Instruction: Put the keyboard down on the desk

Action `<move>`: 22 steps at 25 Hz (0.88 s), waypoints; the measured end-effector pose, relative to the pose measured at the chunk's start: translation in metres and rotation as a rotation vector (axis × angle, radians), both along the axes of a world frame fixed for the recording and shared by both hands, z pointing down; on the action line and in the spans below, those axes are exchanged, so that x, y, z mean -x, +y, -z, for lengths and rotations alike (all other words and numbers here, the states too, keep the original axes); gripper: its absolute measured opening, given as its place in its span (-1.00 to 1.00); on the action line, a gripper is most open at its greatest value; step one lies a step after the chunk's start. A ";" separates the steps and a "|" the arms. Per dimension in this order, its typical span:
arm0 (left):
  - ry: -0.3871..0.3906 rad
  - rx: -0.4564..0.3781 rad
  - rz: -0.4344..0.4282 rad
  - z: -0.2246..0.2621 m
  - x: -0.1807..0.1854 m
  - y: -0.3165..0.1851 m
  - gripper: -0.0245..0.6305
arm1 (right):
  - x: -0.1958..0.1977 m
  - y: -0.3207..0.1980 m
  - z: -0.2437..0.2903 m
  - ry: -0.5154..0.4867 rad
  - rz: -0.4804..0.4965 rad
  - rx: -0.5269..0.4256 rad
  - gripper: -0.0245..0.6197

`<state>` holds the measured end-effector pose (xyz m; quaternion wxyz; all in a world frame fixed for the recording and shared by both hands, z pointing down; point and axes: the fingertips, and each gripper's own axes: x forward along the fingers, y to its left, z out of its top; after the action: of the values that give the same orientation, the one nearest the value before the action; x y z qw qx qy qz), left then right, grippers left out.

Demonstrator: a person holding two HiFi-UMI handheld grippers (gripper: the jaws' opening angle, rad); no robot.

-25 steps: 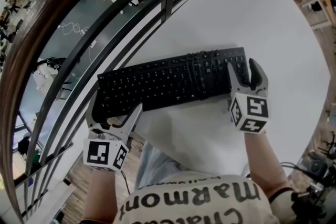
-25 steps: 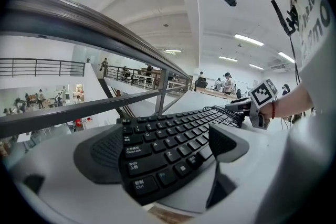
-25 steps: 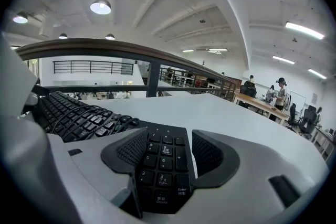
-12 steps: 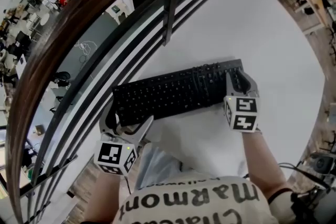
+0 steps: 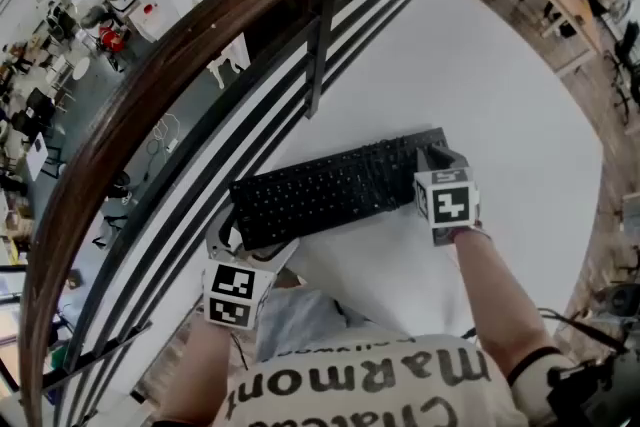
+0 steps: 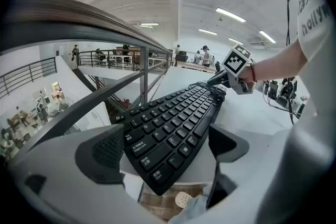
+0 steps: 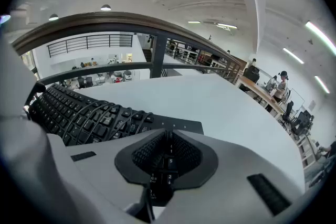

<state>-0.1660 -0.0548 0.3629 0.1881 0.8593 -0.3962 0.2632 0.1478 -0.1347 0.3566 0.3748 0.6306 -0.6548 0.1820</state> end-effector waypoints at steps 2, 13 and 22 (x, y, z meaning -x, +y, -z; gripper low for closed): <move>0.014 0.015 0.012 0.000 -0.001 0.000 0.60 | -0.003 0.002 -0.003 -0.035 -0.024 0.028 -0.73; 0.201 -0.025 0.232 0.040 0.036 -0.028 0.15 | -0.004 0.000 -0.004 -0.061 -0.036 0.078 -0.73; 0.280 -0.130 0.211 0.111 0.008 -0.009 -0.85 | -0.003 -0.001 -0.005 -0.094 -0.011 0.068 -0.73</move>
<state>-0.1739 -0.0638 0.2514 0.2121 0.8515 -0.4703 0.0936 0.1511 -0.1356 0.3612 0.3639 0.6121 -0.6615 0.2355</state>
